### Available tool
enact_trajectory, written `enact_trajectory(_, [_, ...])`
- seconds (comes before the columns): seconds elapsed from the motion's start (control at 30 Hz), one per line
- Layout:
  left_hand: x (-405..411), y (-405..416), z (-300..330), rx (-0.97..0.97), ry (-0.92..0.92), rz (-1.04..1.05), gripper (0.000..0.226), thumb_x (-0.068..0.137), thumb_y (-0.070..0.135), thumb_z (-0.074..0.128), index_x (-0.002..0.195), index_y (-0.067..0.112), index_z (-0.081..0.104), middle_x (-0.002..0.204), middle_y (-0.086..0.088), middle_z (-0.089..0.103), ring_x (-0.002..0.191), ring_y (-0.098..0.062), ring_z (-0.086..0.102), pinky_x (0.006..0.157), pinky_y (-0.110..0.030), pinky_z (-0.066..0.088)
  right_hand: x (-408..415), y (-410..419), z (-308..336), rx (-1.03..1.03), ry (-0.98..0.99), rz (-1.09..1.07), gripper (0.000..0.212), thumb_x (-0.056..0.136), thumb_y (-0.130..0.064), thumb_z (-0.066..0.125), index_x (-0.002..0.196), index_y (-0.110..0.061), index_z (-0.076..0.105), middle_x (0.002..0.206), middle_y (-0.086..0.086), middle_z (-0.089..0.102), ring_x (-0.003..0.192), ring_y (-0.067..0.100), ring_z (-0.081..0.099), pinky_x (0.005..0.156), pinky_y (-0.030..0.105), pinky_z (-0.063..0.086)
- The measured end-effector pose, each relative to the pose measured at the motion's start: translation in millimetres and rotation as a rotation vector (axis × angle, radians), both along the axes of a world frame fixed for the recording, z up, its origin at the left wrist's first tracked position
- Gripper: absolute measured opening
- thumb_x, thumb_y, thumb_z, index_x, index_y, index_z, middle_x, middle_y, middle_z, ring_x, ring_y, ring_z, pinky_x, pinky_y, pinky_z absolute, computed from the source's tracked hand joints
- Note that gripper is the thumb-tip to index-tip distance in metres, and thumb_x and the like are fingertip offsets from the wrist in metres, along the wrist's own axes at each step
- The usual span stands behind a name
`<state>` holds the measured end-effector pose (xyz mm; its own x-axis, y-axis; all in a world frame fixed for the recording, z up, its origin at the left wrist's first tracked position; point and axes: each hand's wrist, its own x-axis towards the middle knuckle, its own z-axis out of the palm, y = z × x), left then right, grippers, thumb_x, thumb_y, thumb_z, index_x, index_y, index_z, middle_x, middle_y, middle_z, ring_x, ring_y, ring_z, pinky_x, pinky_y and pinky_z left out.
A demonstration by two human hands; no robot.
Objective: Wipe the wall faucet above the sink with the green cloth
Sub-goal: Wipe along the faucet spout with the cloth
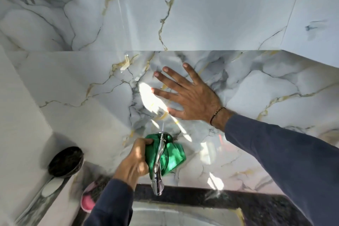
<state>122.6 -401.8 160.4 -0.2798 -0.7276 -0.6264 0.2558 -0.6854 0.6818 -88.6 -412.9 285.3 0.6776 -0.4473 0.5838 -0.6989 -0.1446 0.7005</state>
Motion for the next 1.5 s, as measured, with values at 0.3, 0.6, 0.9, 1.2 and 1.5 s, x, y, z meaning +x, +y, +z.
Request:
enact_trajectory(0.3, [0,20,2,-0.188,0.027,-0.017,0.058,0.105,0.033,0.04,0.069,0.008,0.076,0.067,-0.017,0.071,0.05,-0.024,0.072,0.046,-0.026,0.058,3,0,-3,-0.017,-0.007,-0.027,0.082,0.093,-0.065,0.04,0.164,-0.038,0.01,0.174,0.006,0.012,0.161,0.03,0.014,0.125,0.065,0.001])
enact_trajectory(0.6, [15,118,-35,-1.287,-1.074,-0.236,0.07,0.102,0.026,0.047,0.166,0.025,0.02,0.172,-0.013,0.021,0.142,-0.033,0.042,0.12,-0.045,0.038,-1,-5,-7,-0.071,-0.008,-0.039,0.079,0.093,-0.069,0.038,0.163,-0.04,0.015,0.174,0.005,0.014,0.161,0.03,0.016,0.124,0.066,-0.001])
enact_trajectory(0.9, [55,136,-75,-0.921,-0.261,-0.012,0.035,0.098,0.048,0.056,0.133,0.041,0.058,0.131,0.028,0.068,0.125,0.008,0.061,0.108,-0.021,0.047,7,7,-3,-0.01,0.0,-0.088,0.079,0.093,-0.068,0.039,0.163,-0.04,0.014,0.172,0.008,0.019,0.159,0.032,0.02,0.124,0.067,0.005])
enact_trajectory(1.2, [114,196,-68,-0.093,0.012,0.156,0.031,0.106,0.04,0.049,0.112,0.016,0.068,0.114,-0.008,0.071,0.104,-0.024,0.067,0.093,-0.04,0.053,94,112,-37,0.291,-0.747,-0.297,0.083,0.08,-0.061,0.055,0.154,-0.027,0.038,0.154,0.01,0.05,0.14,0.031,0.049,0.114,0.05,0.041])
enact_trajectory(1.5, [93,262,-71,-0.182,0.098,0.154,0.031,0.103,0.022,0.055,0.128,0.008,0.067,0.116,-0.012,0.079,0.112,-0.026,0.07,0.095,-0.038,0.055,162,306,-201,1.525,-2.708,-0.059,0.074,0.07,-0.035,0.091,0.132,-0.006,0.065,0.129,0.02,0.072,0.124,0.037,0.067,0.108,0.048,0.054])
